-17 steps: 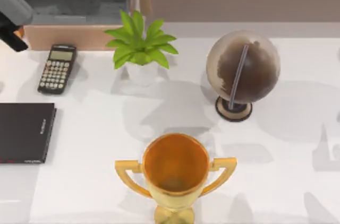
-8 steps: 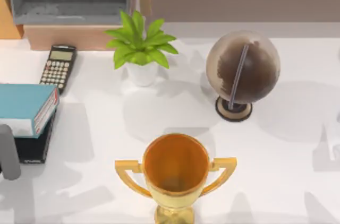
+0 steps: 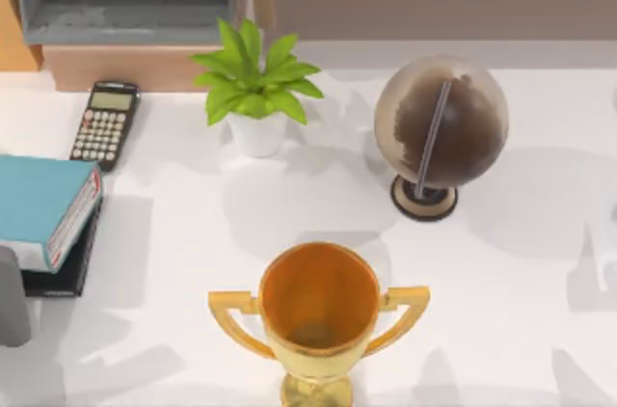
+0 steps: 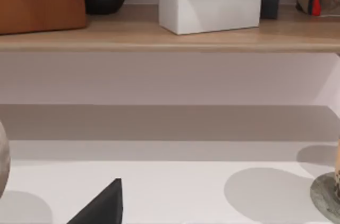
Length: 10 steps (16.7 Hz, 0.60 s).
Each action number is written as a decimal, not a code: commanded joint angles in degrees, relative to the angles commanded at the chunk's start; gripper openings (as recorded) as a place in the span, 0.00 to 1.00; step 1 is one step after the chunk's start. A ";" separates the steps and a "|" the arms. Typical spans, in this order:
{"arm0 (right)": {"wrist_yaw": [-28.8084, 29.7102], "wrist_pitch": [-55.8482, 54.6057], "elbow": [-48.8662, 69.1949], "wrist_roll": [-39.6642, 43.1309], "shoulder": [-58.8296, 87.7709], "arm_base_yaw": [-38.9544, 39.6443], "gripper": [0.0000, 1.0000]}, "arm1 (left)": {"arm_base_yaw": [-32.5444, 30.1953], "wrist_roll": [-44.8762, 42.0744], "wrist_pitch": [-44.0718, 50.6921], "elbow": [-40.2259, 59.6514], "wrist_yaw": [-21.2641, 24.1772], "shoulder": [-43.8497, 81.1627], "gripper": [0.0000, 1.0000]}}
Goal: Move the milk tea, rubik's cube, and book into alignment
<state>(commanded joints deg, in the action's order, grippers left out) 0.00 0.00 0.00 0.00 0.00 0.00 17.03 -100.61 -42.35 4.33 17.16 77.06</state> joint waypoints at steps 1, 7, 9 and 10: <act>0.00 0.00 0.00 0.00 0.00 0.00 1.00 | -0.03 0.05 -0.33 0.01 -0.09 0.57 0.00; 0.00 0.00 0.00 0.00 0.00 0.00 1.00 | -0.24 0.37 -1.84 0.04 -0.47 3.20 0.00; 0.00 0.00 0.00 0.00 0.00 0.00 1.00 | -0.24 0.37 -1.84 0.04 -0.47 3.20 0.08; 0.00 0.00 0.00 0.00 0.00 0.00 1.00 | -0.24 0.37 -1.84 0.04 -0.47 3.20 0.15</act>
<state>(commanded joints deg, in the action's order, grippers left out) 0.00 0.00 0.00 0.00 0.00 0.00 16.79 -100.24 -44.19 4.37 16.69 80.25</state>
